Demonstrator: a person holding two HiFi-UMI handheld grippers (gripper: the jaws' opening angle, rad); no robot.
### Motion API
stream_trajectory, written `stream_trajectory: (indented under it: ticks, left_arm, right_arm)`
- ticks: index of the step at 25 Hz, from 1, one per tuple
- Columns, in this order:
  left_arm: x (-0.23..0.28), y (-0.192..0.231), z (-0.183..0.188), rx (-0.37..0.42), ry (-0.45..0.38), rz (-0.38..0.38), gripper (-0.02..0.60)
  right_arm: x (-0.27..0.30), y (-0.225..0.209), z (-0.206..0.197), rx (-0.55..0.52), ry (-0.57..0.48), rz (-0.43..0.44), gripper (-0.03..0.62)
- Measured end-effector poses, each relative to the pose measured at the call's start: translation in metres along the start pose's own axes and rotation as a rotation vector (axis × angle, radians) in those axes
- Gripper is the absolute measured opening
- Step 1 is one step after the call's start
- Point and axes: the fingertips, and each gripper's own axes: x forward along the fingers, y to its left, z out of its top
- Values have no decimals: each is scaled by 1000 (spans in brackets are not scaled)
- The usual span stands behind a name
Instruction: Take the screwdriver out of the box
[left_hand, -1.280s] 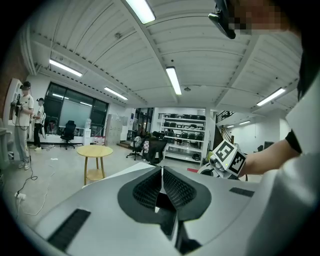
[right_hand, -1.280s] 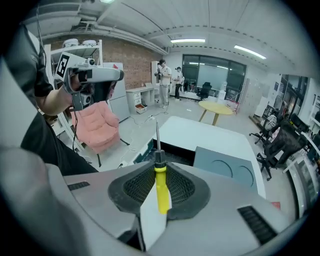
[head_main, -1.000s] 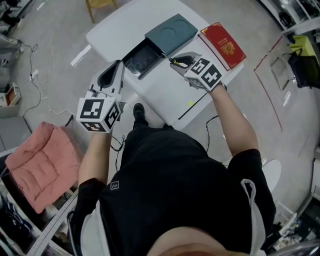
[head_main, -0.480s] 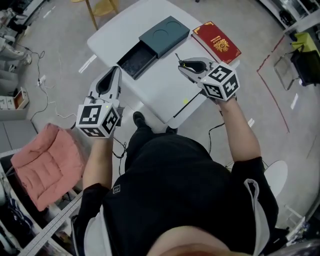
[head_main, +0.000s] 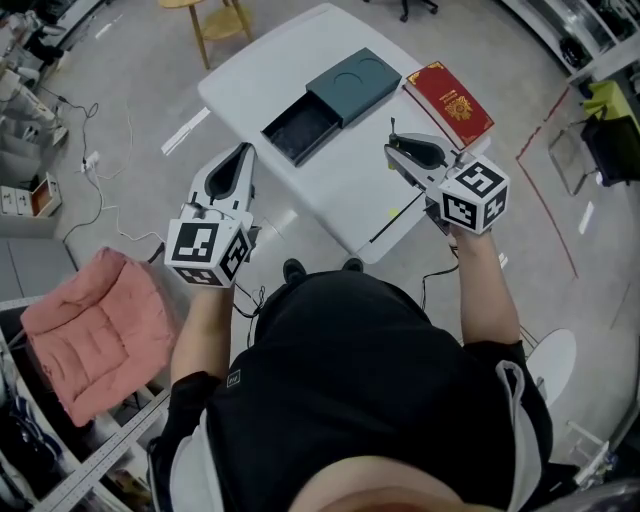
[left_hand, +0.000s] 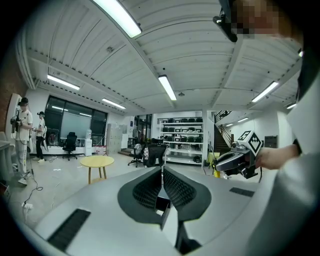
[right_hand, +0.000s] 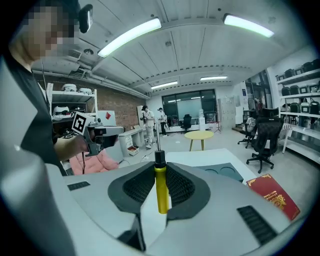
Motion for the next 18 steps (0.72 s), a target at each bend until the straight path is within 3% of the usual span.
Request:
stream_trajectory:
  ticks: [6, 13, 18]
  left_arm:
    - [-21, 35, -2, -34, -26, -18, 25]
    - [-35, 73, -3, -37, -31, -33, 25]
    - [-39, 90, -6, -28, -14, -17, 25]
  right_arm:
    - [10, 29, 29, 8, -65, -39, 83]
    - [15, 49, 69, 73, -226, -33, 83]
    - [5, 55, 90, 63, -290, -51, 83]
